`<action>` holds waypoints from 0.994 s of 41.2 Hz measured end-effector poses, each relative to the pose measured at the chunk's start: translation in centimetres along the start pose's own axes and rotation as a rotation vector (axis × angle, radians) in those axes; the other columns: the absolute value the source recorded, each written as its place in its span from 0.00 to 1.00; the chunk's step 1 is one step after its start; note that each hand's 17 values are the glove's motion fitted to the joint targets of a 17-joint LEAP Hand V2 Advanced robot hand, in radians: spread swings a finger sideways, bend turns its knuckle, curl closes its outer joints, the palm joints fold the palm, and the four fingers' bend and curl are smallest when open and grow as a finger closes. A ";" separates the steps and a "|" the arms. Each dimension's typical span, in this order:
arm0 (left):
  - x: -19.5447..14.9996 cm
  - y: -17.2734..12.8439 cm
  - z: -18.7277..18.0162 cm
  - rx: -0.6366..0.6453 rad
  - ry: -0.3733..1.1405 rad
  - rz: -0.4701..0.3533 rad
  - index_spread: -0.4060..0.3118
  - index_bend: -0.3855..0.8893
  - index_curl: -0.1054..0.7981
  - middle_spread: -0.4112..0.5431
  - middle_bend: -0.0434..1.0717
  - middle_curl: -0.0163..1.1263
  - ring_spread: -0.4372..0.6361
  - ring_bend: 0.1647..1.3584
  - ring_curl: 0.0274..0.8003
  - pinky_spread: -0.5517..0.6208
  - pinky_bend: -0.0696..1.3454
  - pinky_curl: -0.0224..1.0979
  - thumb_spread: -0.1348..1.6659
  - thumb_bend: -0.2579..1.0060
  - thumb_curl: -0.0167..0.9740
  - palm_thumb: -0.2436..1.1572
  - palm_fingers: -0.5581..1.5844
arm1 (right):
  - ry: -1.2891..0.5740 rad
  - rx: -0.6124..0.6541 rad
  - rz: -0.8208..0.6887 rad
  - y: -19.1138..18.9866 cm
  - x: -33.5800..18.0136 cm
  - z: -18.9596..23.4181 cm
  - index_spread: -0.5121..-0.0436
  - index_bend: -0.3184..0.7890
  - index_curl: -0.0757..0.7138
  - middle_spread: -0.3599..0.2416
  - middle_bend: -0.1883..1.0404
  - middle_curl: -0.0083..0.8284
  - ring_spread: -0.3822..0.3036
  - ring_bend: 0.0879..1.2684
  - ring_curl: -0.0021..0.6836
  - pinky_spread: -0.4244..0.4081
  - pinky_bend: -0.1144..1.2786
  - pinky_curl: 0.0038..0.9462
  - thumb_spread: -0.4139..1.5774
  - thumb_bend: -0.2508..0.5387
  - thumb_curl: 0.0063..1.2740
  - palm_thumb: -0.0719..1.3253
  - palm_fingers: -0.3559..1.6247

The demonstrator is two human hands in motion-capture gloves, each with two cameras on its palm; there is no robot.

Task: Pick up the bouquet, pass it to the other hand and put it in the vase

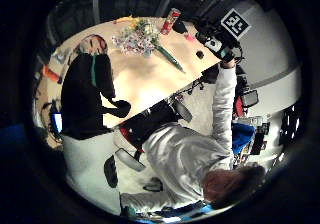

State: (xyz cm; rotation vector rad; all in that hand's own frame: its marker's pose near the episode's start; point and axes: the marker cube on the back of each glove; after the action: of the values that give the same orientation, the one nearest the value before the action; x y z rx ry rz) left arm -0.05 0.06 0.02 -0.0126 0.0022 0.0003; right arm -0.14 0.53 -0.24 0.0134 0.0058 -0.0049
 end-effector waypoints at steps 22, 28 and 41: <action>1.3 0.4 4.5 -0.036 0.016 0.022 0.54 0.59 0.45 0.70 0.19 0.15 0.79 0.17 0.17 0.81 0.21 0.20 0.72 0.39 0.28 0.50 0.39 | 0.083 -0.021 -0.026 2.9 -0.2 -0.6 0.29 0.41 0.29 0.59 0.38 0.26 0.71 0.17 0.22 0.75 0.33 0.24 0.77 0.40 0.11 0.24 0.23; 2.0 1.0 6.0 -0.044 0.102 0.034 0.53 0.59 0.48 0.70 0.19 0.17 0.80 0.16 0.18 0.82 0.21 0.21 0.74 0.36 0.30 0.50 0.39 | 0.069 -0.022 0.034 1.4 0.2 -1.2 0.31 0.40 0.30 0.64 0.37 0.28 0.74 0.20 0.26 0.78 0.38 0.27 0.77 0.32 0.12 0.21 0.25; 3.6 1.4 6.8 -0.027 0.155 0.083 0.60 0.47 0.49 0.72 0.19 0.20 0.82 0.19 0.22 0.82 0.22 0.25 0.75 0.29 0.33 0.49 0.37 | 0.010 0.004 0.196 -1.0 4.9 1.6 0.58 0.34 0.25 0.75 0.37 0.34 0.79 0.38 0.37 0.81 0.50 0.34 0.77 0.32 0.17 0.27 0.34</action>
State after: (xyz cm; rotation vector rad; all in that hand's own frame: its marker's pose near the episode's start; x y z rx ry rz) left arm 3.53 1.56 6.81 -0.0394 0.1574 0.0828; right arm 4.72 -0.55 1.32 0.0175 0.0146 0.1908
